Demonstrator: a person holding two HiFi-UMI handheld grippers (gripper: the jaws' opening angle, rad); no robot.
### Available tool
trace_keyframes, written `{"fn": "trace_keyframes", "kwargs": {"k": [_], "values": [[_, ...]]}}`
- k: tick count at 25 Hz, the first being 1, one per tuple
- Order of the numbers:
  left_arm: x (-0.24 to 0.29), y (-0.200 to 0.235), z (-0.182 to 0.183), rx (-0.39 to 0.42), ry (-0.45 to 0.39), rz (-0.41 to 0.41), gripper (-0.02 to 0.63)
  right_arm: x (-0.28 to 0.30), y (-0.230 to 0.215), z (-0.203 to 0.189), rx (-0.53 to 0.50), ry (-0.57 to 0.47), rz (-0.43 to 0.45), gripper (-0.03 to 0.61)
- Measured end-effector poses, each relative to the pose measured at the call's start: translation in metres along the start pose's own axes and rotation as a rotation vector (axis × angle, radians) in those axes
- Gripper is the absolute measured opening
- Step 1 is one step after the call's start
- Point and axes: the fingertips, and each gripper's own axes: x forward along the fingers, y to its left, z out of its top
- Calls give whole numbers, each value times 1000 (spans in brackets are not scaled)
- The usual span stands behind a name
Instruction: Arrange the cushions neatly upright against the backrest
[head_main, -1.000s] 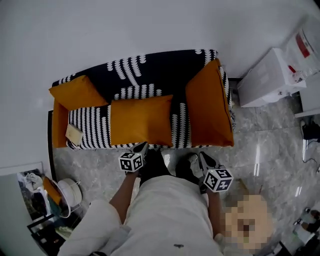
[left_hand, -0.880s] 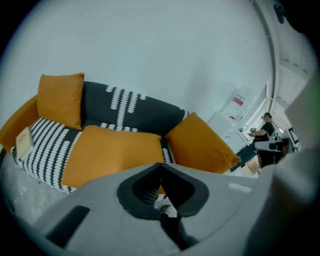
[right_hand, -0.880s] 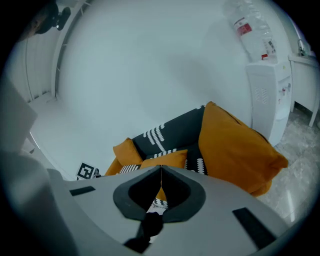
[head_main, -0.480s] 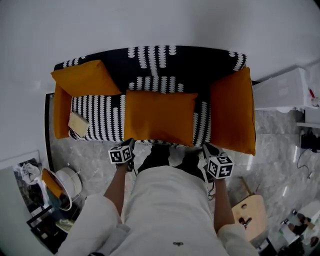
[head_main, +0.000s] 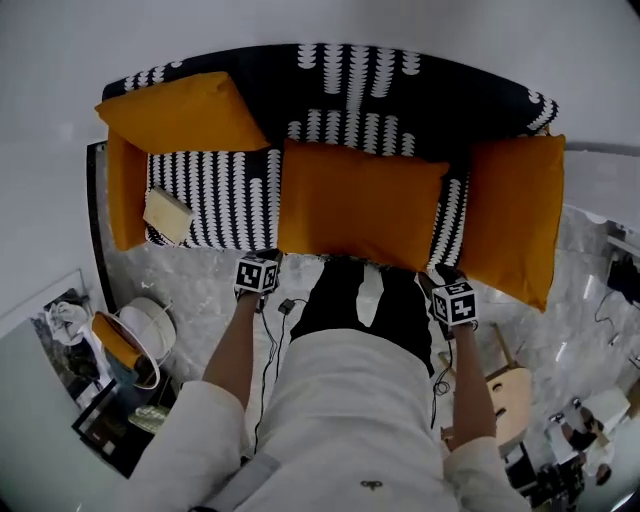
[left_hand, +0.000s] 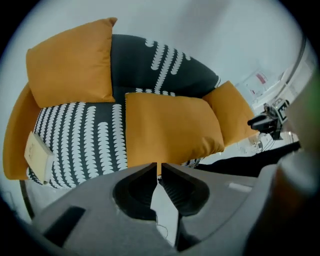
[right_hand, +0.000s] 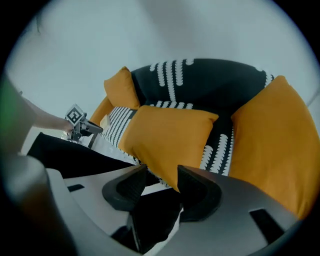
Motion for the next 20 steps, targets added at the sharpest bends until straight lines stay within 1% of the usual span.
{"fn": "trace_keyframes", "kwargs": {"k": [2,4,5,7,8,9,10,12,14,16,18,20], "values": [[12,12,-7,33,48,0,40,19,-5,-13,-5,73,-9,175],[27,18,-19,83,122,-14,182,38,-12,-29,-14,131,-30,192],[37,22,-24,126,166,-15,209,48,-16,-36,-12,153,-35,198],[54,31,-29,235,239,2,234,68,-23,-48,7,188,-40,212],[62,36,-34,277,262,11,243,77,-26,-55,17,203,-47,226],[70,40,-39,299,280,12,252,85,-29,-61,24,215,-58,238],[78,44,-44,304,295,11,266,93,-33,-66,26,225,-71,255],[92,51,-50,288,319,11,310,108,-39,-73,20,243,-91,275],[106,57,-53,270,330,7,339,122,-40,-79,-1,271,-95,282],[120,65,-53,283,347,16,378,137,-39,-81,-33,306,-98,285],[134,74,-68,281,415,8,401,154,-41,-83,-68,340,-106,285],[146,79,-85,269,489,-4,405,169,-47,-87,-107,375,-125,285]]}}
